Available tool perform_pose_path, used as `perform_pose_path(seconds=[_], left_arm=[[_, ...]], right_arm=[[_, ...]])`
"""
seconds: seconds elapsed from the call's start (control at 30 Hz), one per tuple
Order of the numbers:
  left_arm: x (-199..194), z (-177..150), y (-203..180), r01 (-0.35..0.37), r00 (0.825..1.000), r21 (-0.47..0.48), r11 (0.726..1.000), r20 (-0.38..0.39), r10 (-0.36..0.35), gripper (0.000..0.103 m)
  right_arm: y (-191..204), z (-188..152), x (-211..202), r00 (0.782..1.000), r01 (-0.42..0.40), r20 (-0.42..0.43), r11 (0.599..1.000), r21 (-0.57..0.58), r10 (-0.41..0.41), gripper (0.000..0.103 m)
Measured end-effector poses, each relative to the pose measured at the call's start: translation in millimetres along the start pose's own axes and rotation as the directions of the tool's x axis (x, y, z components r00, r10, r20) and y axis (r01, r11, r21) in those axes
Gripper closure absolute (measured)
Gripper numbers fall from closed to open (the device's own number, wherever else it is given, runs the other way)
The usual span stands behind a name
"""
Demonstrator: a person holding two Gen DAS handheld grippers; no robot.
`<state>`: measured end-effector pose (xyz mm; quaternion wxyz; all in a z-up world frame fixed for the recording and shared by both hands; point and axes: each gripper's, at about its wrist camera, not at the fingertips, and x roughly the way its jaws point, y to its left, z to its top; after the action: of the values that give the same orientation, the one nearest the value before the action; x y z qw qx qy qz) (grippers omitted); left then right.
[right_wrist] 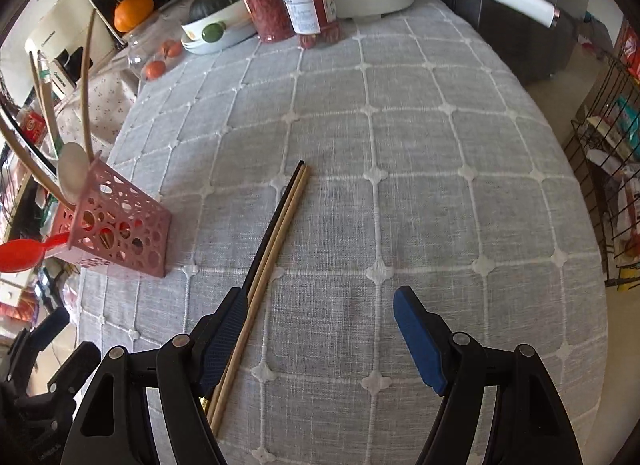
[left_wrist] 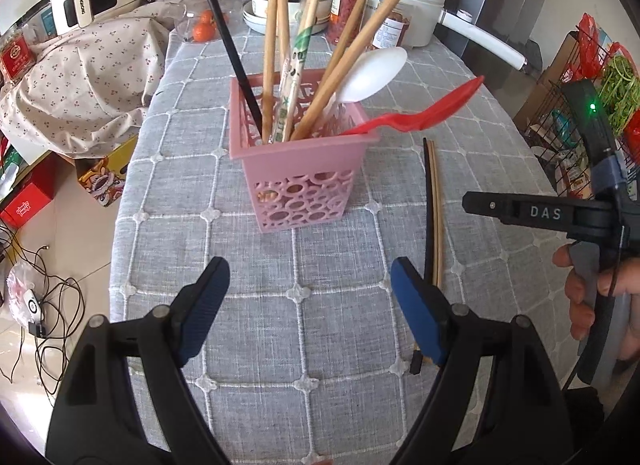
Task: Organize utensils
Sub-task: 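Move both open tools back over the last two chopsticks, then grasp the last wooden chopstick with the right tool while the left tool grasps the black chopstick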
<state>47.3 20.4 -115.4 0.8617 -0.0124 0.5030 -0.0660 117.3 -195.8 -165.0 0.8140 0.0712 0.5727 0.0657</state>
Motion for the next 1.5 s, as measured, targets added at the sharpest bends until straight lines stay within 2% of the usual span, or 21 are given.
perform_pose_path(seconds=[0.27,0.5,1.07,1.33,1.5], left_arm=[[-1.9,-1.8,-2.6,0.006,1.000,0.026,1.000,-0.002,-0.006,0.020],[-2.9,-4.9,-8.0,0.003,1.000,0.060,0.998,-0.008,-0.002,0.020],[2.3,-10.1,-21.6,0.008,0.999,0.126,0.992,-0.035,-0.003,0.020],[2.5,-9.5,-19.0,0.004,0.999,0.118,0.993,-0.035,0.000,0.020],[1.7,-9.7,-17.8,0.006,0.999,0.116,0.993,-0.034,-0.002,0.020]], right_arm=[[8.7,6.7,17.1,1.000,0.017,-0.021,1.000,0.020,-0.017,0.026],[26.4,9.3,33.2,0.993,0.115,-0.024,0.992,-0.058,-0.116,0.026],[29.3,16.3,37.8,0.991,0.125,-0.045,0.991,-0.044,-0.127,0.028],[33.0,14.7,36.5,0.987,0.147,-0.052,0.988,-0.051,-0.149,0.028],[38.4,16.1,35.5,0.972,0.212,-0.083,0.974,-0.078,-0.219,0.028]])
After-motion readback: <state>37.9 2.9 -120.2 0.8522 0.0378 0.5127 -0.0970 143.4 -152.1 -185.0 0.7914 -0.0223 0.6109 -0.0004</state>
